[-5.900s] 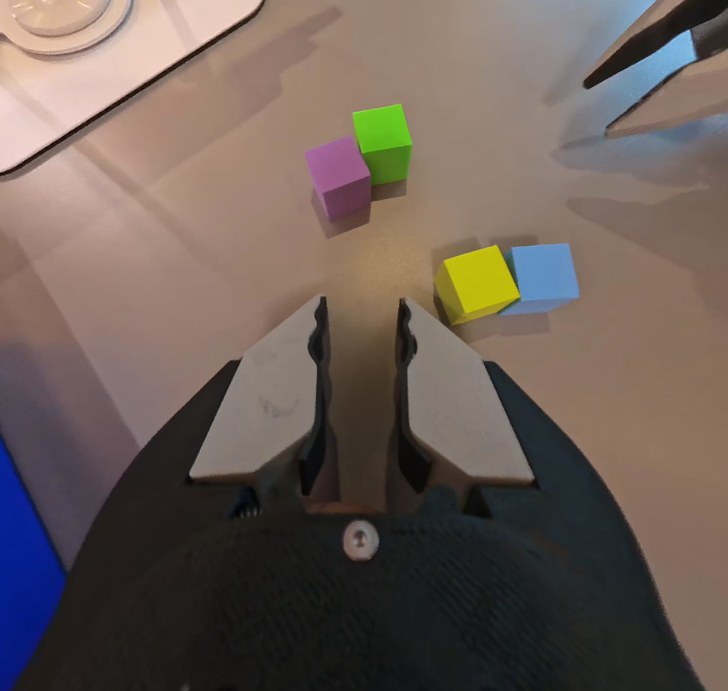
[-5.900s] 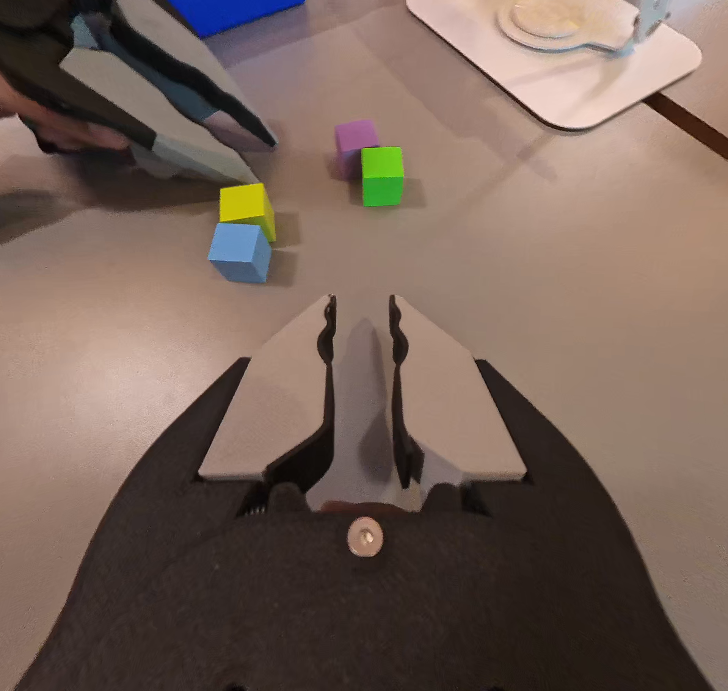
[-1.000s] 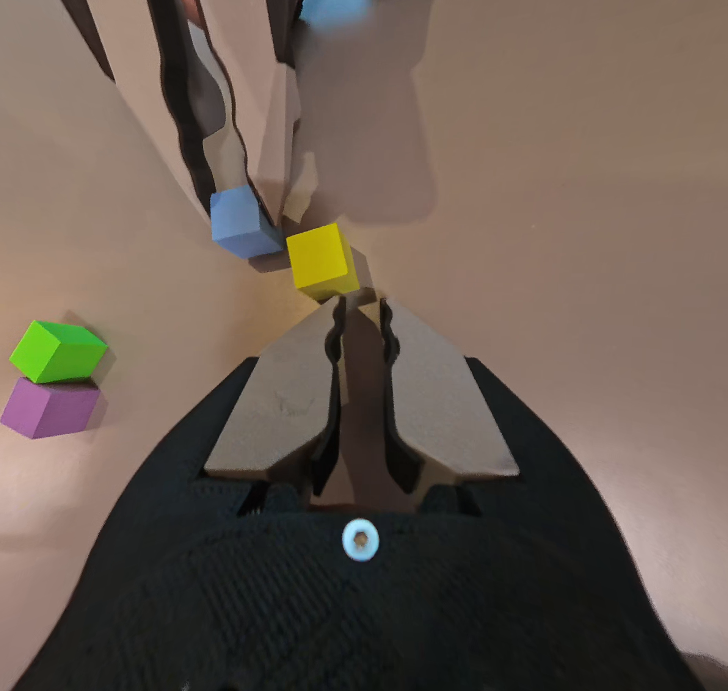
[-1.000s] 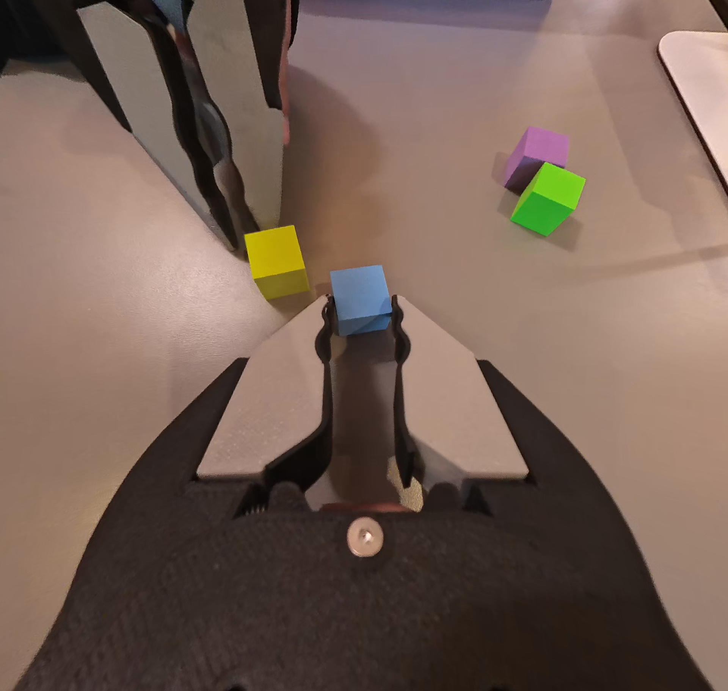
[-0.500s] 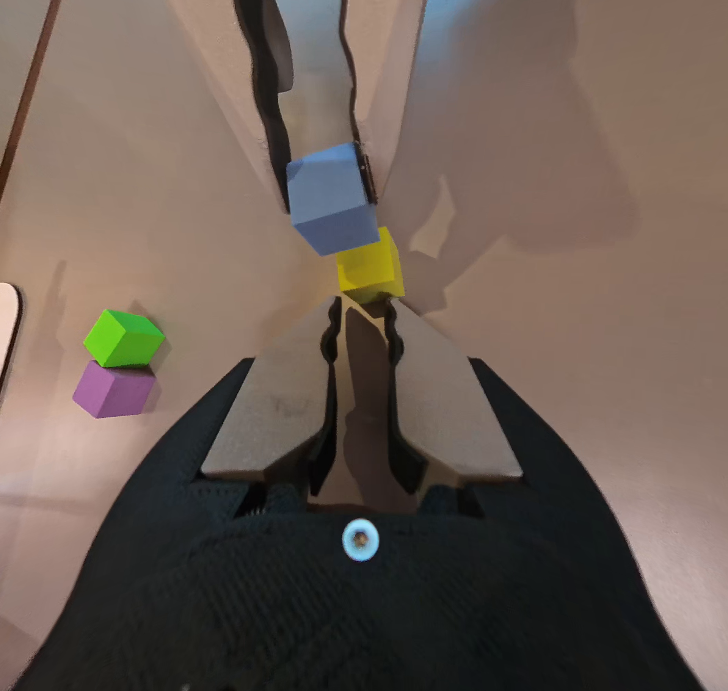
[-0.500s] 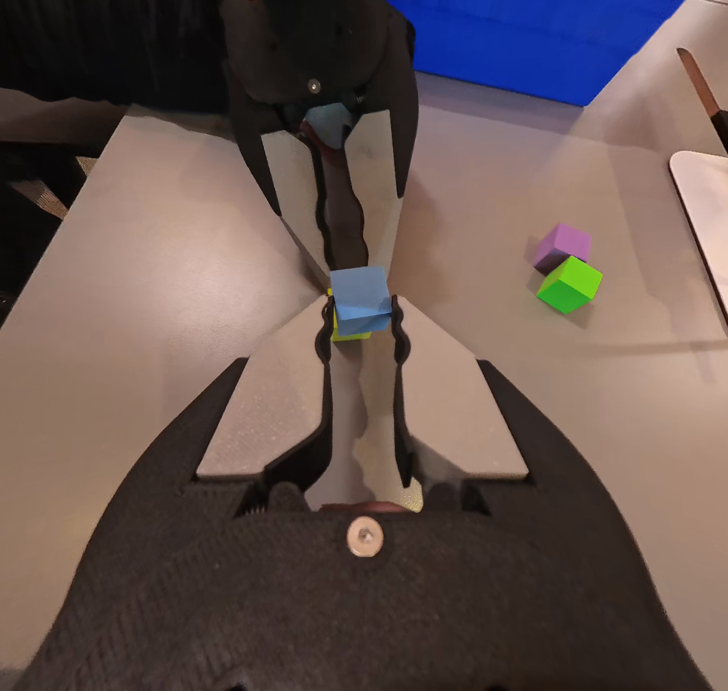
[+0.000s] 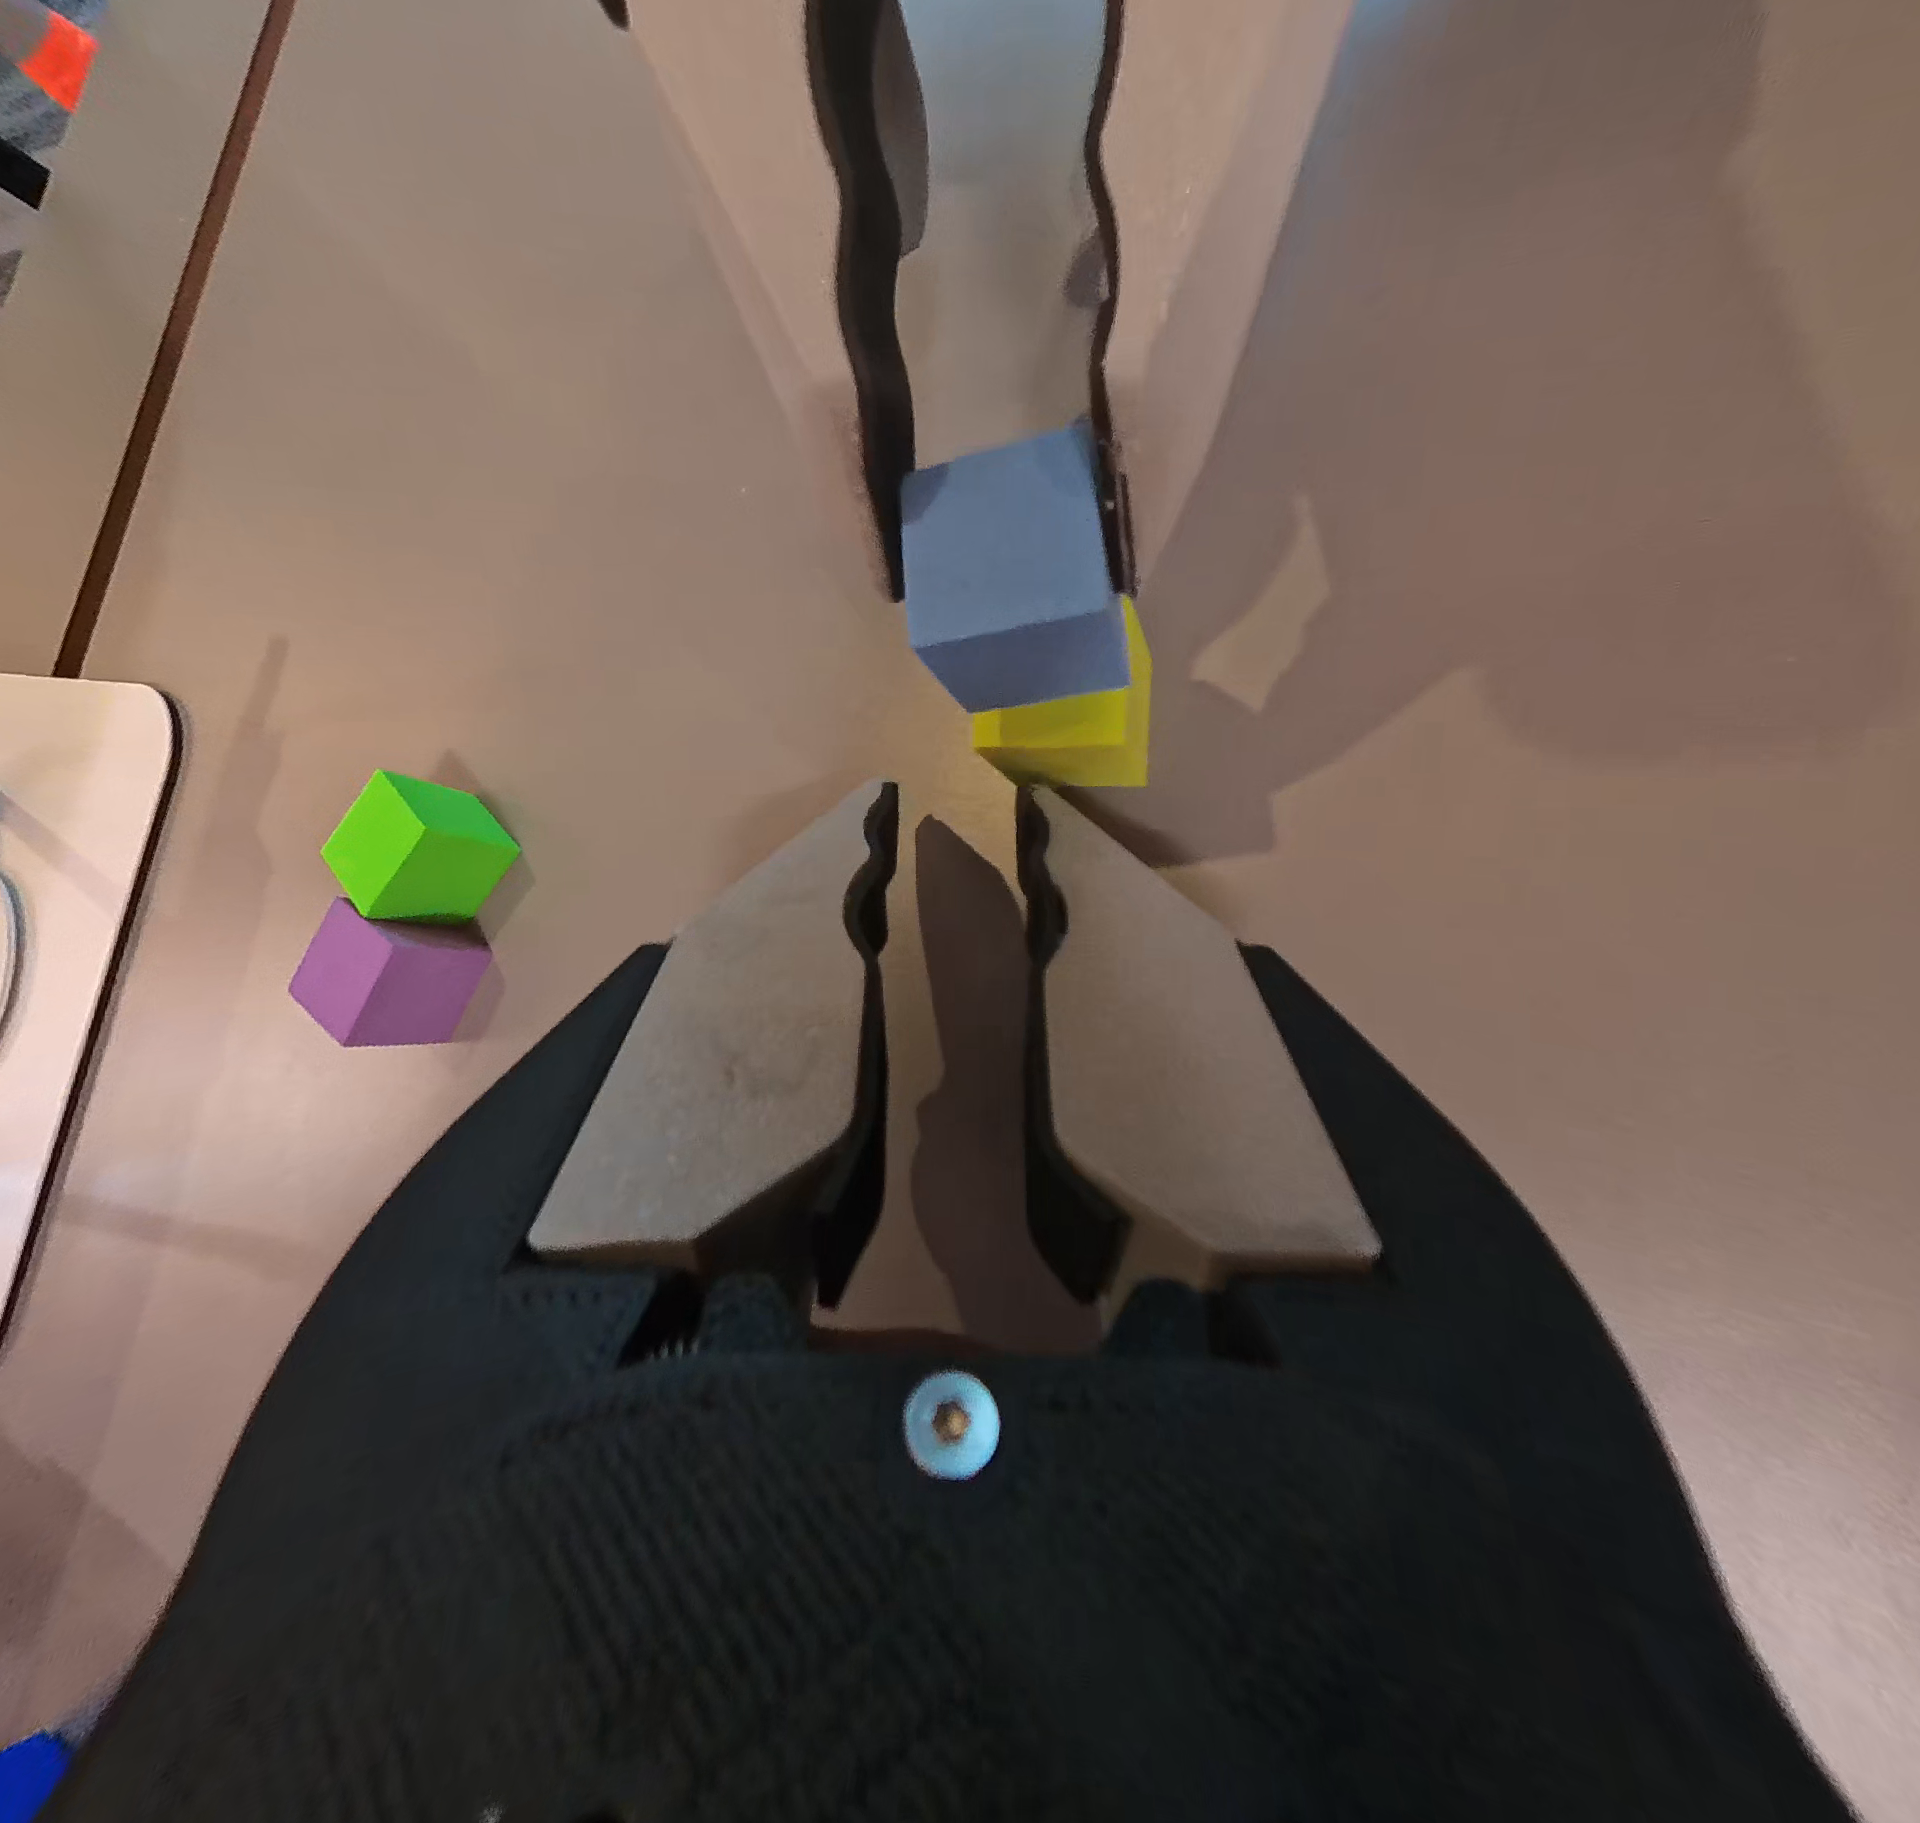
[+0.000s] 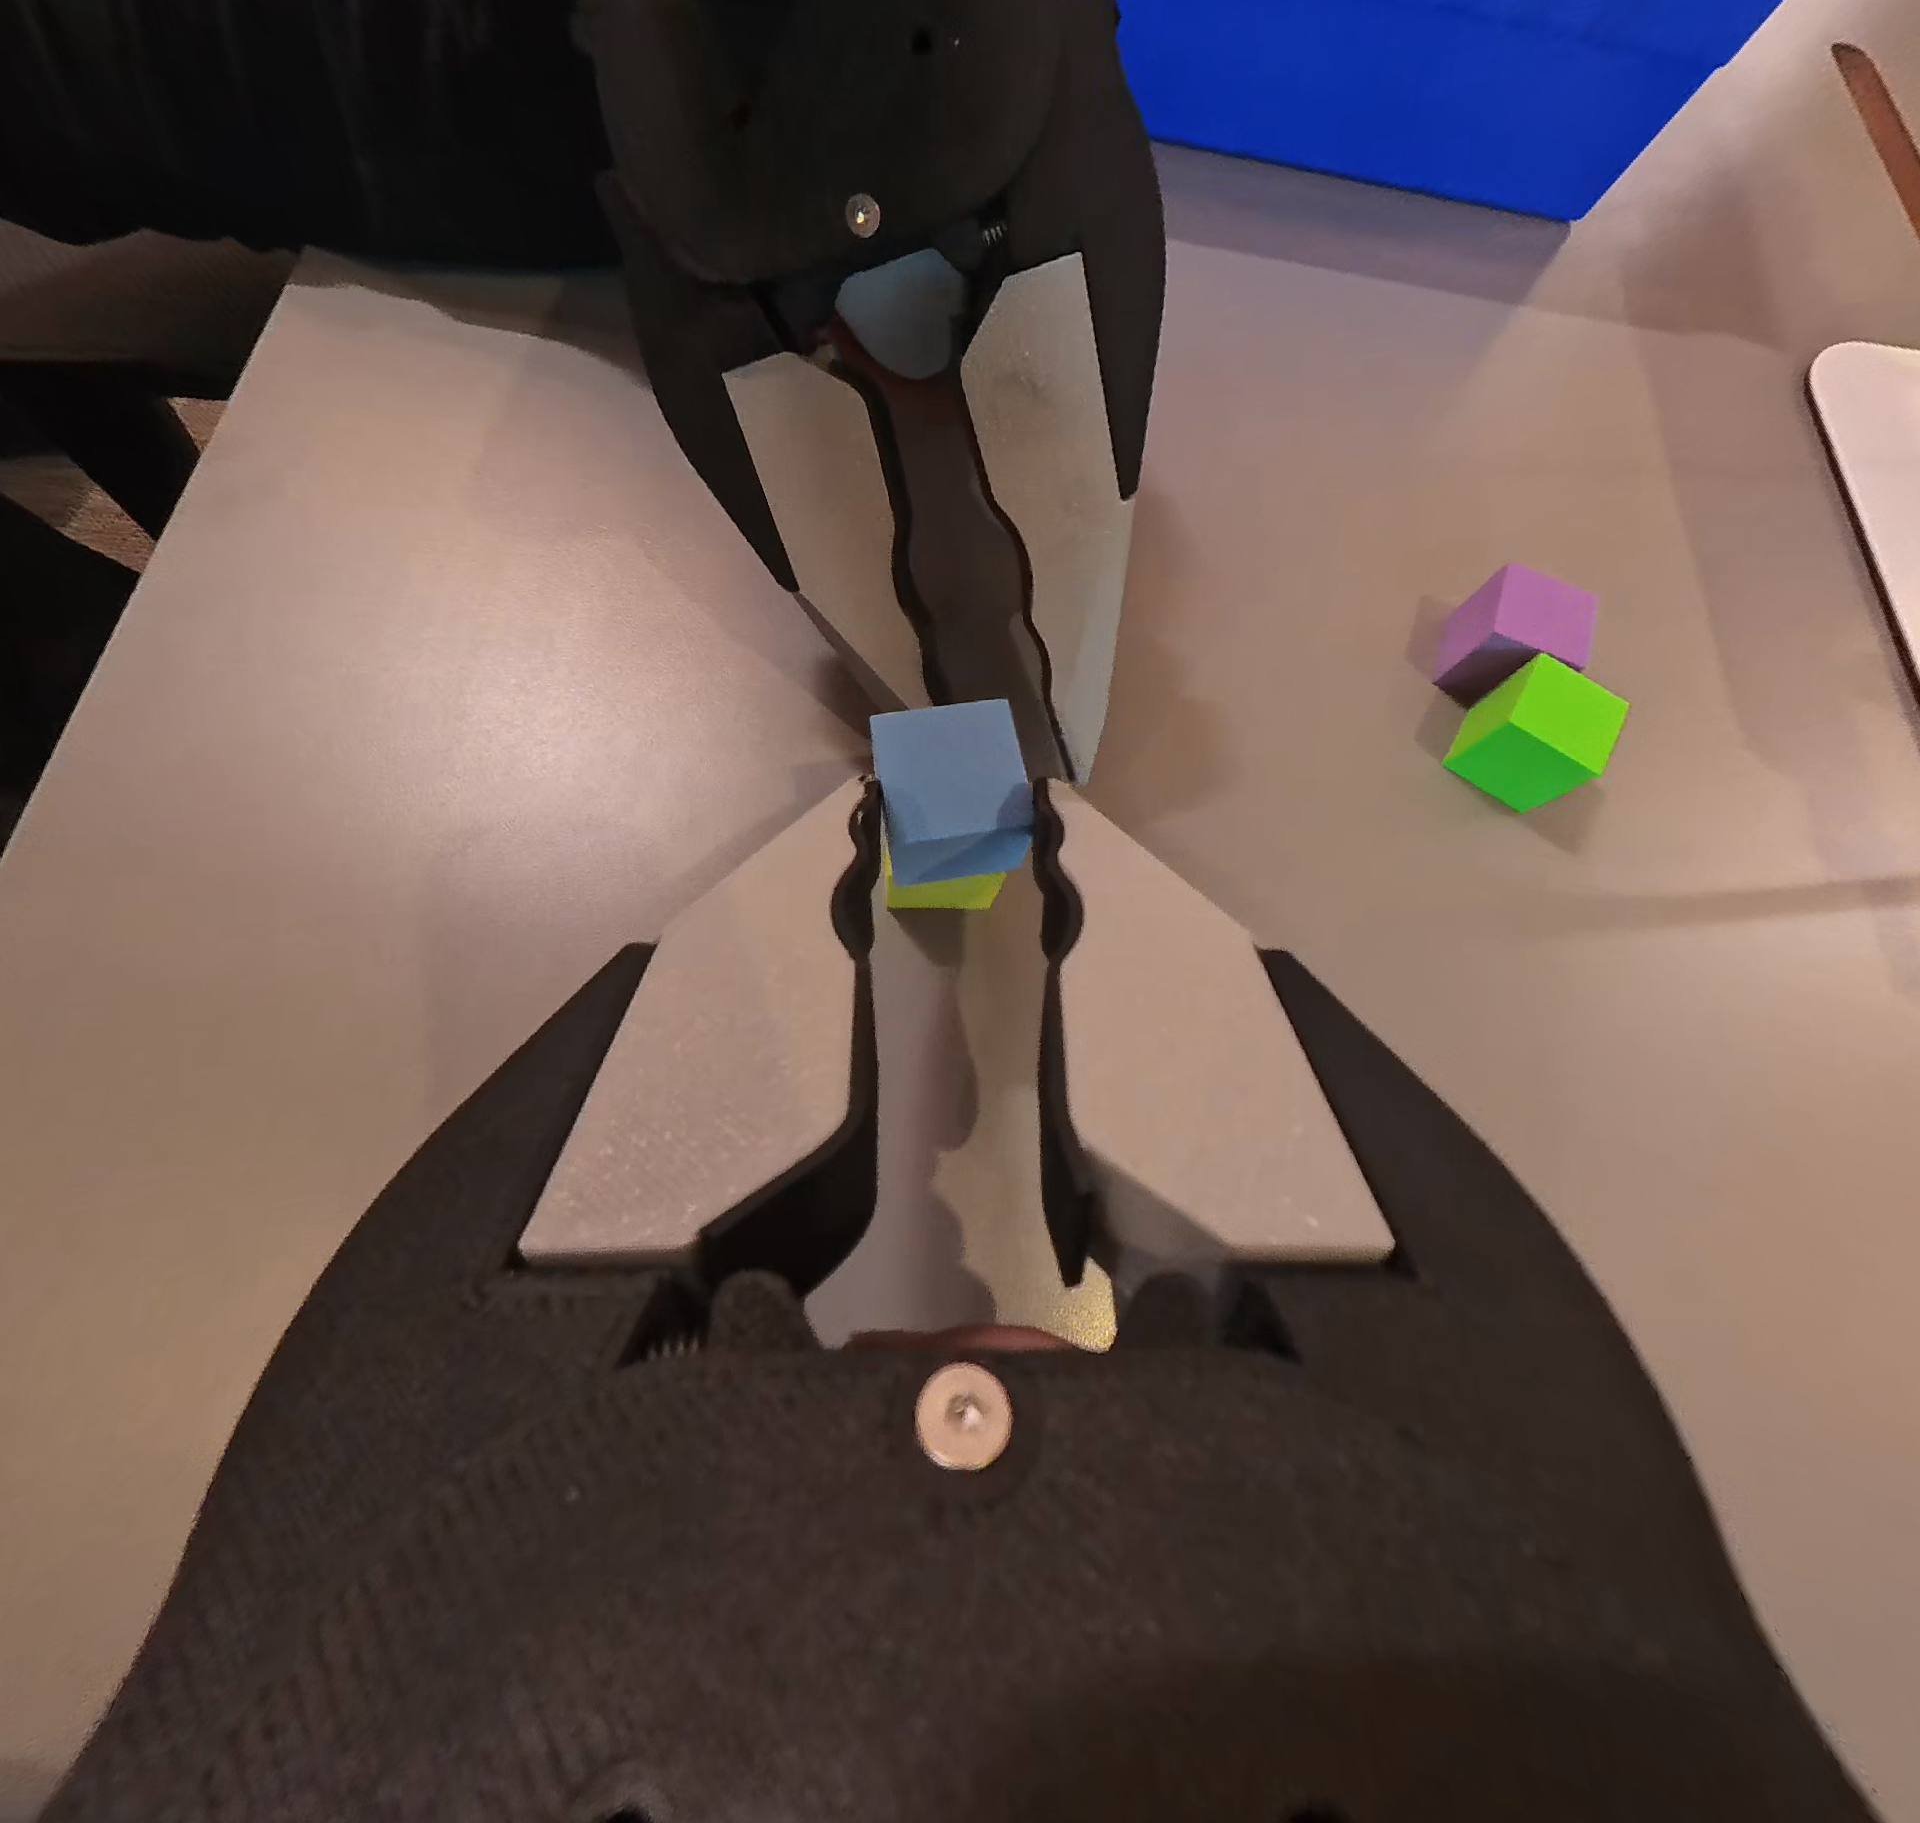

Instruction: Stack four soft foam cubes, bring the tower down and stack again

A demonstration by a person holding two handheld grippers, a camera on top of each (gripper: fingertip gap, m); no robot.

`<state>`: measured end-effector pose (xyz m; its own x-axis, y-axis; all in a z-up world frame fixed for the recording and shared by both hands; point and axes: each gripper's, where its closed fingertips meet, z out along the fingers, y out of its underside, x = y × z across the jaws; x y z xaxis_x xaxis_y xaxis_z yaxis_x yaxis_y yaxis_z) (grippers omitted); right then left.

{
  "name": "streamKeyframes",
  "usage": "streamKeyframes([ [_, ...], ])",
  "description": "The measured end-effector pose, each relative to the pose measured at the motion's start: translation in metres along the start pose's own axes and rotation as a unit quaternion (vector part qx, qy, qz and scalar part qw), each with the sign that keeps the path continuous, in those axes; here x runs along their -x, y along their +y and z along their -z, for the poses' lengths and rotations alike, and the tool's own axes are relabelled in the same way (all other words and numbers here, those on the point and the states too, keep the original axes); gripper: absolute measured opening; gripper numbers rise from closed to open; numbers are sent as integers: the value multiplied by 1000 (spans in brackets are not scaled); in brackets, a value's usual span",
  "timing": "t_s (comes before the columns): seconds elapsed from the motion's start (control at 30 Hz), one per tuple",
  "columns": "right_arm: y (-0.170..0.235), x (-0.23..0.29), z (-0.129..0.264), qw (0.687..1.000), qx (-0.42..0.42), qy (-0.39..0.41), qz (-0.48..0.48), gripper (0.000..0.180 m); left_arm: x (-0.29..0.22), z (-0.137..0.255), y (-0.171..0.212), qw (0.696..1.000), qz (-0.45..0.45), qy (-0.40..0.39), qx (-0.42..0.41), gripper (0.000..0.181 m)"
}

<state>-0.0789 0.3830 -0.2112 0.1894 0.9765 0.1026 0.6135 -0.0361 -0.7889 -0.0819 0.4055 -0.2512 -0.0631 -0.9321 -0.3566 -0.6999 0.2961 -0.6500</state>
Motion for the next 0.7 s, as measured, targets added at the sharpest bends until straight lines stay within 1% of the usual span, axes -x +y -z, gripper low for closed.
streamKeyframes([
  [0.23, 0, -3, -1, 1000, 7, 9, -22, 26, 4, -1, 1, 1000, -1, -13, 4, 20],
  [0.37, 2, -6, -2, 998, 18, 16, -52, 26, 5, 0, 2, 1000, 4, -13, 5, 21],
  [0.7, 2, -3, -5, 997, 40, 33, -63, 26, 4, 0, 3, 1000, 5, -13, 5, 20],
])
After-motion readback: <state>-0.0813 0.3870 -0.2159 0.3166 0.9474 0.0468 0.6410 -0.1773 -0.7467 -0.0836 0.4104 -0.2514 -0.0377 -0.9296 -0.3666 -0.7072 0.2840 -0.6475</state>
